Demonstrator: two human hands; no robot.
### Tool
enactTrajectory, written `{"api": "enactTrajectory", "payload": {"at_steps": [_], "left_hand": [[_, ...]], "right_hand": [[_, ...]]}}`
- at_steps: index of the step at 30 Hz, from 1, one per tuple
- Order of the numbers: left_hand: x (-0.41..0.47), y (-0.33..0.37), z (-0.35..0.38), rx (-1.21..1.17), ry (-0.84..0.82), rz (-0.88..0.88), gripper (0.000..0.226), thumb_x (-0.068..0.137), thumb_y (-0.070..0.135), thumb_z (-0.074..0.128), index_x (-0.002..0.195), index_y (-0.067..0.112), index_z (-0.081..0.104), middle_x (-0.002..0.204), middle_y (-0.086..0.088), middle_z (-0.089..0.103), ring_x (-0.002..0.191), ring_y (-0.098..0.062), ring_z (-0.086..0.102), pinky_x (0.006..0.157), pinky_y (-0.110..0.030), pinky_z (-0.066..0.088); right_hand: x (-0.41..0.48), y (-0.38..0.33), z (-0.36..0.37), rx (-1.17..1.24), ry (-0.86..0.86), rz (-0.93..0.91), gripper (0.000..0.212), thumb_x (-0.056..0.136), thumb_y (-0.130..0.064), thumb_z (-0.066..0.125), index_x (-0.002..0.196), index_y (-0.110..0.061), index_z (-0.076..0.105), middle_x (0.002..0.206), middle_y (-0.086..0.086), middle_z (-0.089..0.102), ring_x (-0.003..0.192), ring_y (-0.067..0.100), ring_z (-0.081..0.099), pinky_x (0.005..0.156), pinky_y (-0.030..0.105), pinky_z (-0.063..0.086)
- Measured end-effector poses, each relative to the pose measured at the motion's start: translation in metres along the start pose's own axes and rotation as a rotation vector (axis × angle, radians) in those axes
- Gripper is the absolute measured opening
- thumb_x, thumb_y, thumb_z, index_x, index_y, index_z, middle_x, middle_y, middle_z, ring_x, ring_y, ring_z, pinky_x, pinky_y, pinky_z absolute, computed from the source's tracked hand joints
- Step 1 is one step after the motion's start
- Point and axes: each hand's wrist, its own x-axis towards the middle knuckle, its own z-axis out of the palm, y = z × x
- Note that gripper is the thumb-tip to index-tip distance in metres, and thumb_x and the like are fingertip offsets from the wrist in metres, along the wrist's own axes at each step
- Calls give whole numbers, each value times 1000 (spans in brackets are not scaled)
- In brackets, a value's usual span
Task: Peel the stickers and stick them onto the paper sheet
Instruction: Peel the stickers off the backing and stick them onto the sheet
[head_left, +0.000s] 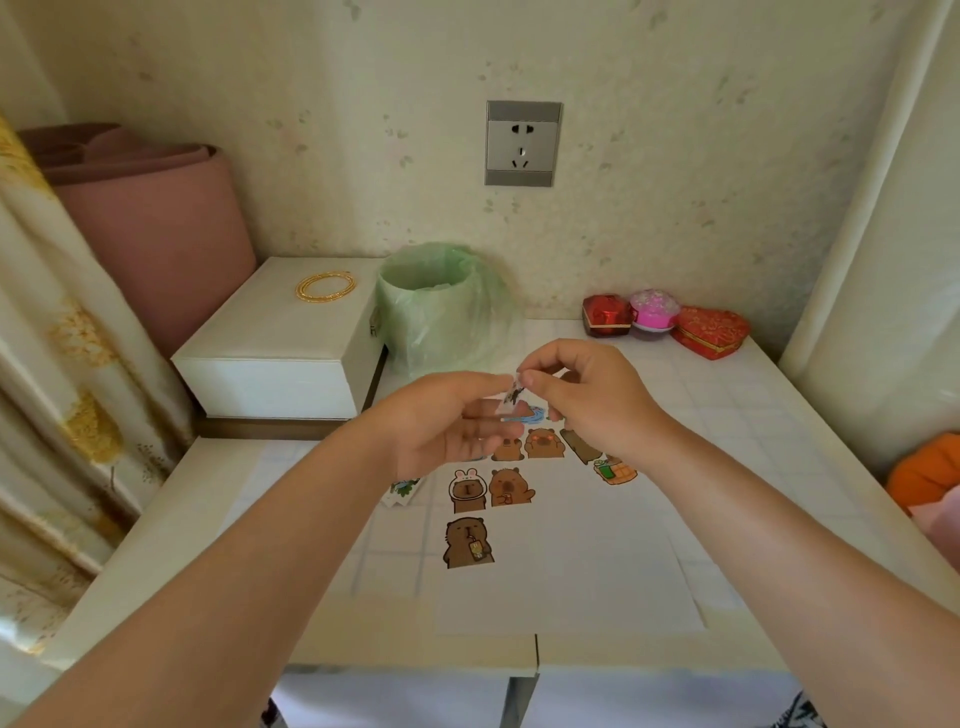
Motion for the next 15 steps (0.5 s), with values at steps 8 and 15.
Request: {"api": "enactTrajectory", "payload": {"at_steps": [8, 15], "left_hand": [[13, -4, -6, -118, 75, 116, 23, 91, 9, 67, 115, 7, 66, 79, -6, 62, 63, -10, 53, 50, -14, 49], [7, -5, -4, 162, 225, 280, 13, 90, 13, 71, 102, 9, 69, 94, -8, 73, 75, -14, 70, 63, -20, 56]], "right_hand": [[-4, -9, 2, 303, -72, 196, 14, 98, -20, 62, 107, -16, 72, 92, -1, 72, 52, 12, 54, 46, 27, 45], [-5, -9, 4, 418, -126, 335, 14, 96, -20, 66, 100, -10, 74, 85, 1, 73, 54, 14, 50, 49, 26, 41]]}}
